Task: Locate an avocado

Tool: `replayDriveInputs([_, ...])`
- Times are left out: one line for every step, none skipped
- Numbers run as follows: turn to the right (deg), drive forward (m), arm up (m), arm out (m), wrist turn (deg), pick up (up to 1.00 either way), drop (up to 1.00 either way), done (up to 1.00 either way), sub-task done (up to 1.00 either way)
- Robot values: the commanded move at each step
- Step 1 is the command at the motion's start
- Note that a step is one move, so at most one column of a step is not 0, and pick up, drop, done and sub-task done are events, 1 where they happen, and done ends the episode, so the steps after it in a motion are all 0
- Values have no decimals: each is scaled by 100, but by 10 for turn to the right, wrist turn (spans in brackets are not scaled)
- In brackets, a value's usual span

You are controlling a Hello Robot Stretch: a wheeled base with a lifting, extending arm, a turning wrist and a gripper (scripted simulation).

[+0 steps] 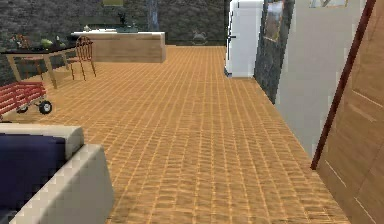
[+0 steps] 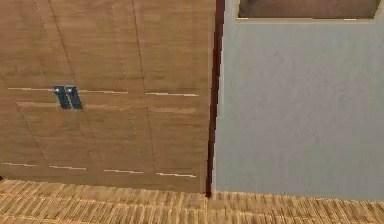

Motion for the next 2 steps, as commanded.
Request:
replayDriveInputs([0,100,0,0,0,0,0,0,0])
replayDriveInputs([-60,0,0,0,0,0,0,0,0])
